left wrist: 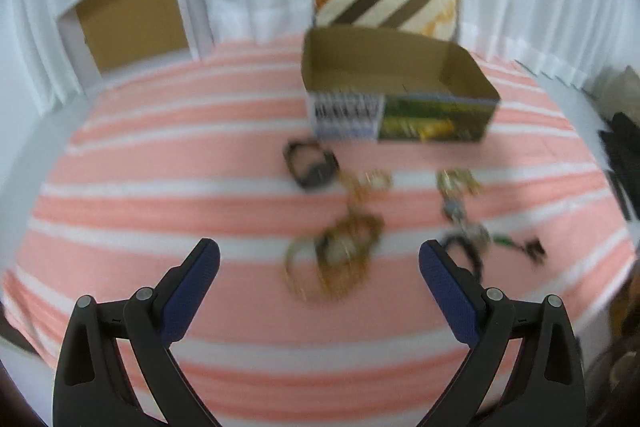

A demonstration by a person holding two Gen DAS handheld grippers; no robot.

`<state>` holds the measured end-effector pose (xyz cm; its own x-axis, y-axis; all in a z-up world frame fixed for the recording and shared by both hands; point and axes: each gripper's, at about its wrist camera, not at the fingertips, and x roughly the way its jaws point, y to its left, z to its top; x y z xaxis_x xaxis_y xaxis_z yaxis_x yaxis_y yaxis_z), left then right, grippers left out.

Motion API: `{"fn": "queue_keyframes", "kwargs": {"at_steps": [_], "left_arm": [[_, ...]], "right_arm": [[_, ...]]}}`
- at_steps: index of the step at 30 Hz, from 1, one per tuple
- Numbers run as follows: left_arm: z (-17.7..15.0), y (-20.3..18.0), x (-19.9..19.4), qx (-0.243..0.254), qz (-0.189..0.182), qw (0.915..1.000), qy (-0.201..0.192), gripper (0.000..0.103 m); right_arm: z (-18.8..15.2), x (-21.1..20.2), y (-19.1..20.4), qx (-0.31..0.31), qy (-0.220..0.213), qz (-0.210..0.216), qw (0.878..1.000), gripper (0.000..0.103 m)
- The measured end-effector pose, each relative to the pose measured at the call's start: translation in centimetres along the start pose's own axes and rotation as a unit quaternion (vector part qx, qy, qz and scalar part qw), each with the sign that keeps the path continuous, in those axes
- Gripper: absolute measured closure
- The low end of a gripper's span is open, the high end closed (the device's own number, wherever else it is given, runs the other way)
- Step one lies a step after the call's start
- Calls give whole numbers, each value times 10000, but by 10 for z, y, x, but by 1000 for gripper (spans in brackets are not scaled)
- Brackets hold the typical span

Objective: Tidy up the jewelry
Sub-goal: 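Withdraw both tools from the box back toward the remaining jewelry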

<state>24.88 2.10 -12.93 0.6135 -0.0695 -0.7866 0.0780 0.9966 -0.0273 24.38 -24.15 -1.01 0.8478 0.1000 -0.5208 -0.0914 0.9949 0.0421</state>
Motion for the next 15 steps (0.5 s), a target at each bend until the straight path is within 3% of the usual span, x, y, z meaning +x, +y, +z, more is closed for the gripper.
{"fn": "queue_keyframes", "kwargs": {"at_steps": [5, 9, 15], "left_arm": [[-42, 5, -6, 84, 81, 9999, 35, 3], [-62, 1, -9, 24, -292, 9995, 134, 3], [-84, -9, -10, 109, -328, 9993, 151, 3]], "right_arm": [[-46, -27, 0, -90, 391, -63, 9992, 19], [-82, -36, 5, -295, 773, -112, 9965, 19], [-118, -38, 9, -84, 1200, 59, 9927, 19]]}}
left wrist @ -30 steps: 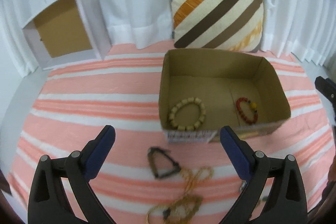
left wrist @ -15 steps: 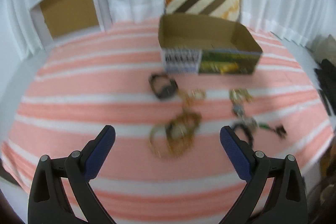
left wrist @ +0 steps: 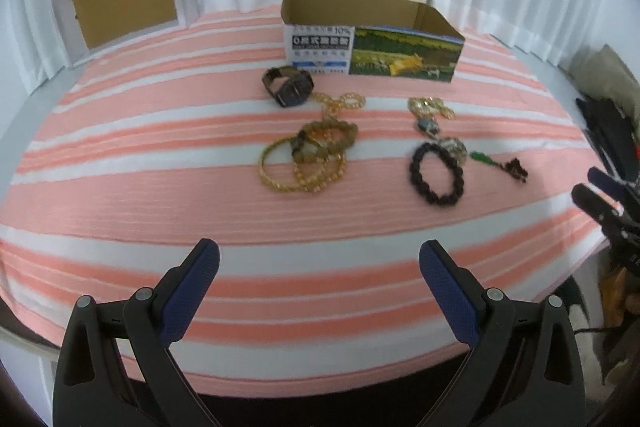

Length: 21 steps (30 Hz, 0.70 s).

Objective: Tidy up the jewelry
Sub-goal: 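Withdraw both tools from the box back toward the remaining jewelry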

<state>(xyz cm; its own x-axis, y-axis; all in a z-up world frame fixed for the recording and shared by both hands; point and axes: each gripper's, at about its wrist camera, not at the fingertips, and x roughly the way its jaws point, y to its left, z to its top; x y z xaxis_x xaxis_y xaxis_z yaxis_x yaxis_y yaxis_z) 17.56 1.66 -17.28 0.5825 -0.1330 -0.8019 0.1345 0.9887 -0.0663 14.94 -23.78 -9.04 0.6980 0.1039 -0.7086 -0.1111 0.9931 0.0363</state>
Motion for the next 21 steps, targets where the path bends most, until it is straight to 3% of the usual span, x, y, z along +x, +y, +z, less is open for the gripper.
{"fn": "queue_keyframes", "kwargs": {"at_steps": [10, 21], "left_arm": [[-7, 19, 11, -365, 142, 9992, 99, 3], [-7, 14, 31, -314, 211, 9992, 85, 3]], "right_arm": [[-13, 1, 9, -18, 160, 80, 9998, 19], [-22, 4, -4, 68, 24, -274, 9996, 19]]}}
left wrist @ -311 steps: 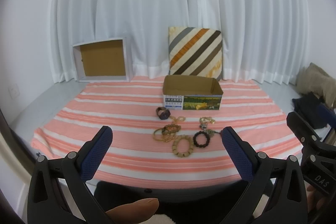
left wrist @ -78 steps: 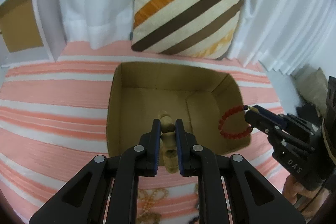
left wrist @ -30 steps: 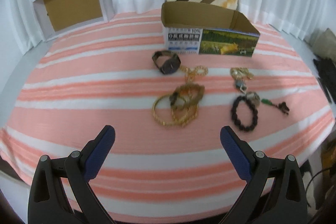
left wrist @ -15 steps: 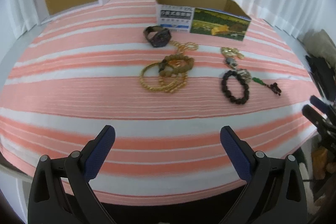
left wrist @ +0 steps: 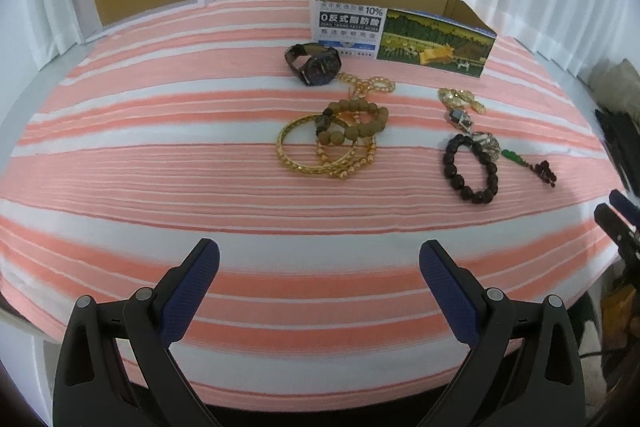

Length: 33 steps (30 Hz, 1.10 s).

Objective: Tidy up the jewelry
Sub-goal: 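Withdraw both tools from the box back toward the remaining jewelry, then lower the left tool onto the gold bangle while the right tool reaches the green pendant cord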

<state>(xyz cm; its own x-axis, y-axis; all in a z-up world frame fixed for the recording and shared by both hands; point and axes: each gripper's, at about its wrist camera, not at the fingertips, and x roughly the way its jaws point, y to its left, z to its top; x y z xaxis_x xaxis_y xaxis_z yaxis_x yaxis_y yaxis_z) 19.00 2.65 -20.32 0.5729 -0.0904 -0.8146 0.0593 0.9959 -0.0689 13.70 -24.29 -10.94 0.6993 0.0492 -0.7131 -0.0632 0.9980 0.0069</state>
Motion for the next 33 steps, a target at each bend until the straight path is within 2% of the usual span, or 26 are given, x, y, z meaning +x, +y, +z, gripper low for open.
{"fn": "queue_keyframes", "kwargs": {"at_steps": [9, 13, 15, 17, 25, 33], "left_arm": [[4, 7, 31, -88, 6, 9995, 318, 3], [8, 3, 49, 48, 143, 9988, 459, 3], [10, -1, 55, 203, 295, 9985, 418, 3], [13, -3, 57, 242, 271, 9986, 388, 3], [29, -3, 70, 242, 239, 9987, 374, 0], [28, -1, 68, 289, 198, 9988, 353, 0]], "right_arm": [[-6, 19, -11, -23, 247, -65, 9997, 19], [-8, 42, -14, -67, 607, -39, 9981, 19], [-10, 55, -17, -79, 835, -22, 9965, 19], [-12, 65, -20, -24, 972, -20, 9953, 19], [2, 87, -18, -155, 1090, -91, 9939, 18], [15, 105, -15, -248, 1111, 20, 9935, 17]]}}
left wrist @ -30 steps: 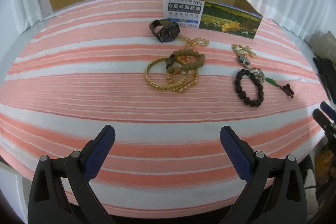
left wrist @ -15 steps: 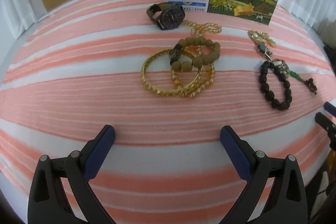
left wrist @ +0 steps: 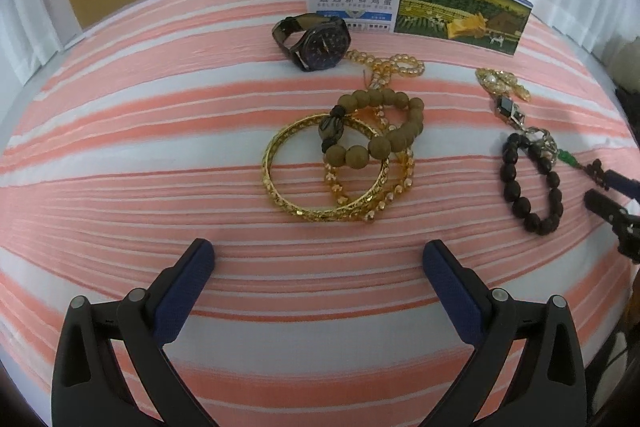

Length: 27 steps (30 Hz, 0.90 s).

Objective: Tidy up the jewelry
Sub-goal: 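Lower the left tool onto the gold bangle while the right tool reaches the green pendant cord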

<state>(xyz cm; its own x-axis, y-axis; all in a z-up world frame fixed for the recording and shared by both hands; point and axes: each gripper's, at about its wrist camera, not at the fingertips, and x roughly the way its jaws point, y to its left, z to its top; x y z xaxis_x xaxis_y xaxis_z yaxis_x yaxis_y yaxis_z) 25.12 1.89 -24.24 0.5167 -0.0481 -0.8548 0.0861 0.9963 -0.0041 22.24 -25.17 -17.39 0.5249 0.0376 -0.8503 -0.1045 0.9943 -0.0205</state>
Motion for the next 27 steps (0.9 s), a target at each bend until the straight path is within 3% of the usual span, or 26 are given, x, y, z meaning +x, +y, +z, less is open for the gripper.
{"fn": "queue_keyframes", "kwargs": {"at_steps": [16, 27], "left_arm": [[22, 1, 14, 52, -7, 10000, -72, 0], [41, 2, 24, 182, -325, 9992, -149, 0]], "right_arm": [[0, 3, -3, -94, -184, 86, 9997, 11], [-2, -1, -6, -60, -236, 145, 9996, 12]]}}
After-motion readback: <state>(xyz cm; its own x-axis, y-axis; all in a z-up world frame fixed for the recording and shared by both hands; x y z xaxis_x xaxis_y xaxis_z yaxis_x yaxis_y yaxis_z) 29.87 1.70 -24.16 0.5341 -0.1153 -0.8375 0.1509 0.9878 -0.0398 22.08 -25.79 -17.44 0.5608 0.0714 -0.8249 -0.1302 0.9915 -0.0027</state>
